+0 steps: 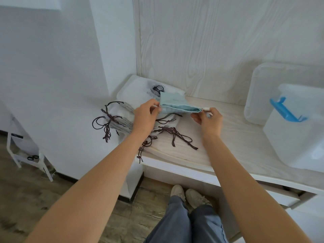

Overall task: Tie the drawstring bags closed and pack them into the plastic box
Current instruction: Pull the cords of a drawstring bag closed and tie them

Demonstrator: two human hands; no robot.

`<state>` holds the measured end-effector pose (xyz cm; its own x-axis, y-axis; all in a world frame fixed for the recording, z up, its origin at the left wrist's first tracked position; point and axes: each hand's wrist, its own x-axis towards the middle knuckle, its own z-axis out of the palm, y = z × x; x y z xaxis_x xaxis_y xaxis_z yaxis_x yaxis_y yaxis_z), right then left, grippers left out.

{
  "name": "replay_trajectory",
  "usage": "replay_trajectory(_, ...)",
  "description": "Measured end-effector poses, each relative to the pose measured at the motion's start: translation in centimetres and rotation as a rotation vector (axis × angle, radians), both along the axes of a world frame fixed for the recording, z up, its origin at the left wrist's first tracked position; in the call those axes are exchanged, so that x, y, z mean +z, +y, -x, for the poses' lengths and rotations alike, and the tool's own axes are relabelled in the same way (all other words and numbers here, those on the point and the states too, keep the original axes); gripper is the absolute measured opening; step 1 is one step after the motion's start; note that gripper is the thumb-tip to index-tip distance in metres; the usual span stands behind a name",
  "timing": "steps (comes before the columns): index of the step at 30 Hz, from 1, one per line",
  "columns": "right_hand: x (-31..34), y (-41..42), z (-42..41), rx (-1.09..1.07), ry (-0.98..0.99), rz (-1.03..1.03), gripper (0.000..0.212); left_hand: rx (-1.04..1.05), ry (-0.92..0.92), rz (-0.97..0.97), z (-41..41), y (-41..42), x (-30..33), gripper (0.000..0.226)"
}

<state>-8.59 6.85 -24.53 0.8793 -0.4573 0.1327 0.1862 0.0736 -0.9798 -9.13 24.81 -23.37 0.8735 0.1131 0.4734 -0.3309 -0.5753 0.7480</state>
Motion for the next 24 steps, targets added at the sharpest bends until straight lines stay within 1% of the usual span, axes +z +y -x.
replay_trajectory(3, 0.0, -0.1, 0.1, -0.009, -0.03, -0.003, 0.023, -0.004, -0.018, -0.073, -0.2, -0.1, 1.4, 0.013)
replay_trajectory(5, -0.2, 0.0, 0.0, -0.013, -0.039, 0.009, 0.018, 0.051, -0.033, -0.119, -0.8, -0.5, 2.6, 0.018)
replay_trajectory(6, -0.3, -0.1, -0.1, -0.015, -0.033, 0.004, 0.015, 0.079, -0.02, -0.125, -1.1, -0.8, 3.0, 0.021)
replay_trajectory(7, -0.3, -0.1, -0.1, -0.017, -0.019, -0.004, 0.011, 0.087, 0.008, -0.086, -1.4, -1.3, 3.1, 0.023)
replay_trajectory(8, -0.3, -0.2, -0.1, -0.015, 0.0, -0.02, 0.009, 0.071, 0.057, 0.019, -1.6, -1.7, 2.9, 0.023)
replay_trajectory(11, 0.2, -0.7, 0.0, 0.044, 0.022, -0.15, 0.012, 0.01, 0.226, 0.533, -1.5, -2.5, 1.6, 0.018)
replay_trajectory(13, 0.5, -1.2, 0.0, 0.104, 0.018, -0.196, 0.006, 0.013, 0.272, 0.744, -1.5, -2.2, 0.9, 0.018)
replay_trajectory(15, 0.6, -1.8, -0.1, 0.123, 0.016, -0.213, 0.009, -0.003, 0.293, 0.867, -1.5, -1.8, 0.8, 0.018)
replay_trajectory(17, 0.8, -2.4, -0.3, 0.116, 0.005, -0.281, 0.008, -0.039, 0.307, 0.972, -1.3, -1.5, 0.8, 0.02)
replay_trajectory(18, 0.8, -2.5, -0.2, 0.123, -0.004, -0.302, 0.012, -0.047, 0.314, 1.019, -1.3, -1.5, 0.8, 0.022)
replay_trajectory(20, 1.0, -2.4, 0.1, 0.173, -0.014, -0.292, 0.016, -0.04, 0.318, 1.096, -1.1, -1.5, 1.0, 0.026)
replay_trajectory(22, 1.0, -2.4, 0.2, 0.227, -0.01, -0.258, 0.015, -0.039, 0.32, 1.164, -1.1, -1.4, 1.1, 0.029)
replay_trajectory(24, 1.1, -2.7, 0.3, 0.262, -0.016, -0.318, 0.016, -0.067, 0.341, 1.186, -1.1, -1.3, 1.1, 0.03)
